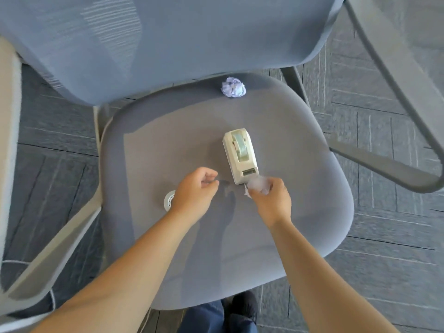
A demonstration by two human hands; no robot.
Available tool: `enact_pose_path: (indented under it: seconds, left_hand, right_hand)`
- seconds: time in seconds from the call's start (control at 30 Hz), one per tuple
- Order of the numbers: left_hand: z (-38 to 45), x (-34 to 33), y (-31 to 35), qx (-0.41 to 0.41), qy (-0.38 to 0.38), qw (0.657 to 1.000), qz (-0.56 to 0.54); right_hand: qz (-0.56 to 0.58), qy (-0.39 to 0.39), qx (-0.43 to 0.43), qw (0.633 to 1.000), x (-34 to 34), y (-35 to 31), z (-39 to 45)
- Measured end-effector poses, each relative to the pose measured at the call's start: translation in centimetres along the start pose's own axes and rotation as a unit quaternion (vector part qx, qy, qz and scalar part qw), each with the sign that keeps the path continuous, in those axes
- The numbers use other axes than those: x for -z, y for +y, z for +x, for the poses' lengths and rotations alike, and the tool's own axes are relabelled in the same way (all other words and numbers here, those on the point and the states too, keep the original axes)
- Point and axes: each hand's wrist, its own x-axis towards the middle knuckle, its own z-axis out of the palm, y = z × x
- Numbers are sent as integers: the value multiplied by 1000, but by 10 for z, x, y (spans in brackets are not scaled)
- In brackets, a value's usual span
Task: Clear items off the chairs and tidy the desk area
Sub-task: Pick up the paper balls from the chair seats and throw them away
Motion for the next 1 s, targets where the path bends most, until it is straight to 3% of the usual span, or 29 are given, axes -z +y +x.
enact_pose_path:
  seconds: [0.17,0.57,0.8,1.0]
  left_hand:
    - [17,0,30,-9,5,1000,-16]
    - [109,-15,106,-44,56,997,25]
    - [173,-32,117,-113,99,977,151]
    - [204,-44,114,-58,98,965,237]
  right_hand:
    - [32,31,-4,999,30,-21,11]
    - [110,12,72,991,58,-94,87]
    - [107,0,92,990,49,-98,137]
    - [128,3,92,988,42,-95,156]
